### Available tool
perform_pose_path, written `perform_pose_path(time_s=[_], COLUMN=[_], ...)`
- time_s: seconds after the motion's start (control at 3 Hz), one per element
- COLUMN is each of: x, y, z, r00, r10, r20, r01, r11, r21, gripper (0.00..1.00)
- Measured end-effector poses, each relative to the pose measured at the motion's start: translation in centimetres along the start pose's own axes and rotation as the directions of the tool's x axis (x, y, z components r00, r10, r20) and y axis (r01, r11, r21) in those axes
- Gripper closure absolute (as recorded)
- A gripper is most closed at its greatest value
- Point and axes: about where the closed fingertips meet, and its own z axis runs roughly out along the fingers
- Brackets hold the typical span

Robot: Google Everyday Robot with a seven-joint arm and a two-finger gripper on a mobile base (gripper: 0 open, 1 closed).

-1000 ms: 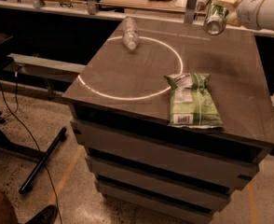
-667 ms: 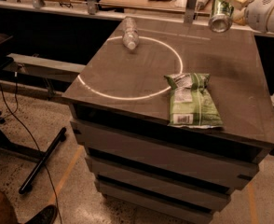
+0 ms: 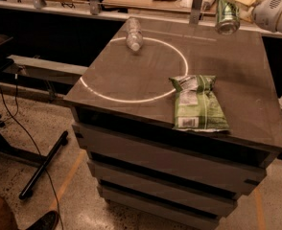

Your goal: Place green can upright

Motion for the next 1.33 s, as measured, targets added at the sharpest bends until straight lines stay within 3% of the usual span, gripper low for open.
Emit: perform_pose_path(time_s=[0.33, 0.67, 1.0, 1.33], x=[0.3, 0.7, 1.0, 0.7], y=[-0.1, -0.8, -1.8, -2.3], z=[-0.3, -0.8, -2.5, -2.4], r00=[0.999, 0.992, 0.976, 0.955], r10=[-0.008, -0.099, -0.167, -0.253], r20=[-0.032, -0.082, -0.140, -0.155], r01=[0.010, 0.110, 0.200, 0.288], r11=[0.9979, 0.9825, 0.9417, 0.9171], r21=[0.063, 0.150, 0.271, 0.276], gripper=[1.00, 1.00, 1.00, 1.00])
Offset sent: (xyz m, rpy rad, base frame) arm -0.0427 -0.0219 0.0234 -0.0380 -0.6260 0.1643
